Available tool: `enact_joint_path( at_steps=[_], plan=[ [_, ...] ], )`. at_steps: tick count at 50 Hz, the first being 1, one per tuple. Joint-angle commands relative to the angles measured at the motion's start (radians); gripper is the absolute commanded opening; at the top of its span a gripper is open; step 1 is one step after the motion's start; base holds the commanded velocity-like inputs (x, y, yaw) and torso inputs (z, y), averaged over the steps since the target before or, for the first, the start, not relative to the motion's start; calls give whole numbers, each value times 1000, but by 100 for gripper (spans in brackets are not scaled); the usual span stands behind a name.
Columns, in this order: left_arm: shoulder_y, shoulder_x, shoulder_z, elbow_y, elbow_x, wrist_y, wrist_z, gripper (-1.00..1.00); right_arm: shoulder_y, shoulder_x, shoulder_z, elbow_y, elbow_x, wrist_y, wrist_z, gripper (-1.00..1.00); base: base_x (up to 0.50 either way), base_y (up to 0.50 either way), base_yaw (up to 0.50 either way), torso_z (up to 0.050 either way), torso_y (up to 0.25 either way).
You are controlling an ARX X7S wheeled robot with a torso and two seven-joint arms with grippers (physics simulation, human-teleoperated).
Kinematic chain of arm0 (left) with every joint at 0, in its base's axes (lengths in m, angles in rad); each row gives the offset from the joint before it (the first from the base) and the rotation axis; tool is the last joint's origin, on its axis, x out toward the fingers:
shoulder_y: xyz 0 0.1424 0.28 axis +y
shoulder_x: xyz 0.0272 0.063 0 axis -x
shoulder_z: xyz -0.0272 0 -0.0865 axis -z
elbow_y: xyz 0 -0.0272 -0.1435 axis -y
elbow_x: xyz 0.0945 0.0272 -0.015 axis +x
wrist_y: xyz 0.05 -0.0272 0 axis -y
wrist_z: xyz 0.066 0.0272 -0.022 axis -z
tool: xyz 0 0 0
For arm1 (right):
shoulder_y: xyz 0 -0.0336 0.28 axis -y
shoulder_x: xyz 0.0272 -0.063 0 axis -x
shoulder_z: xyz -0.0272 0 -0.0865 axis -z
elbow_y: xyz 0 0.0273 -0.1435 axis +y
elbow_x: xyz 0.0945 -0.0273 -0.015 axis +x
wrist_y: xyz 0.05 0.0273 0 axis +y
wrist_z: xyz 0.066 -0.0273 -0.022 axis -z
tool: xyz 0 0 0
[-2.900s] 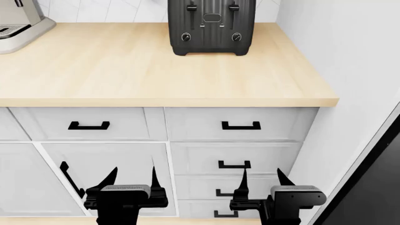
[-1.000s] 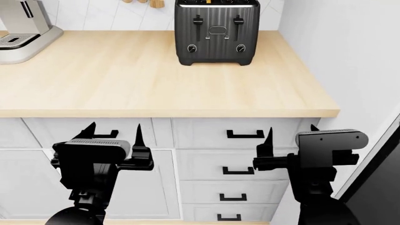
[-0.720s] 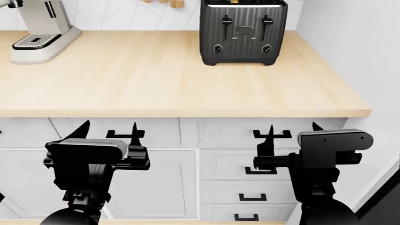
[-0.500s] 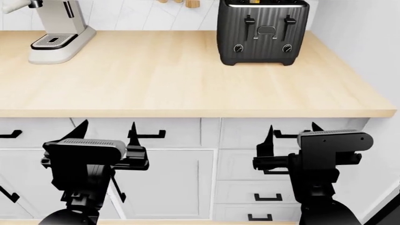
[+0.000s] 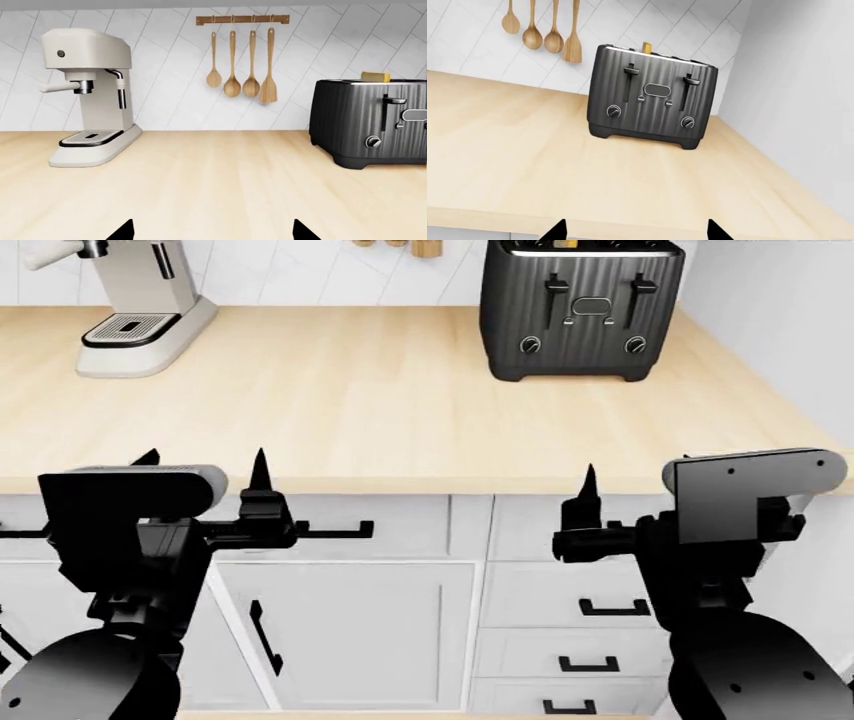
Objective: Push down the lever of the toaster to turn it on.
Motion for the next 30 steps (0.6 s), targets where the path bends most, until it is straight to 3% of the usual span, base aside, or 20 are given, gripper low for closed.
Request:
enact_joint_path(
  at_steps=[1, 30],
  plan=[
    [-139, -24, -37, 56, -75, -161, -30, 100, 152, 11, 37, -88, 62, 177, -47, 100, 500, 0, 0, 0, 0],
    [-131, -44, -32, 70, -85, -154, -44, 100, 123, 12, 47, -87, 77, 134, -42, 100, 500, 0, 0, 0, 0]
  ],
)
